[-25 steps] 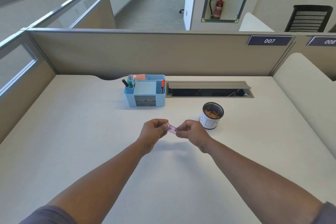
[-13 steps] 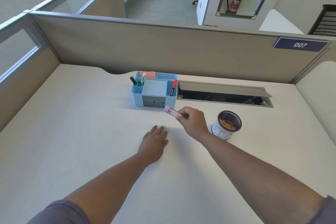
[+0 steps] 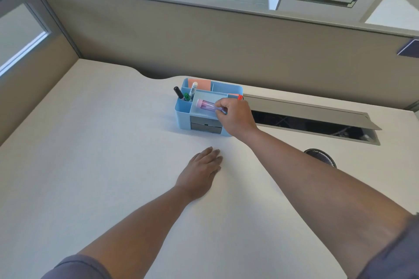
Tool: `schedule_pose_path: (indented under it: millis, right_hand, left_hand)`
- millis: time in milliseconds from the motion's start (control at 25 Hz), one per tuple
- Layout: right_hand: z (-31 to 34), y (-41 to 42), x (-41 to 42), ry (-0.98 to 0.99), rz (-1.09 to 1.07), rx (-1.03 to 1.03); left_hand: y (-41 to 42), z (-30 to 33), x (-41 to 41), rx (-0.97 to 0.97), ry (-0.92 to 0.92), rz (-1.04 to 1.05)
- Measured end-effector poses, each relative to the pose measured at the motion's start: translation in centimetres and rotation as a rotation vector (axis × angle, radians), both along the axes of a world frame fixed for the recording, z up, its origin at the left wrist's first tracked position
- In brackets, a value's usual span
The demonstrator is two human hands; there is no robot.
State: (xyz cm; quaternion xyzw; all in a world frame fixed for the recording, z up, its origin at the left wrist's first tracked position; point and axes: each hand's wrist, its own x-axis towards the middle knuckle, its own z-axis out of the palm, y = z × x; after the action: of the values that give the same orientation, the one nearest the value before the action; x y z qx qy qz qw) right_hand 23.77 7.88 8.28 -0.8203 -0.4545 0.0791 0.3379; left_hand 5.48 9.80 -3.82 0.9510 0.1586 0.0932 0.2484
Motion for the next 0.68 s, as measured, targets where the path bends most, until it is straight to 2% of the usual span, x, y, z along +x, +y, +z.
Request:
schedule_pose_path:
  millis: [480, 680]
  right_hand:
    - [-0.1, 0.4, -0.2, 0.005, -0.014, -0.065]
    - [0.1, -1.8, -1.0, -0.038, -0.010, 0.002]
  left_hand:
    - [0.1, 0.1, 0.0, -0.027, 0.014, 0.017]
    - [0.1, 1.4, 0.4, -0.088, 0.057, 0.025]
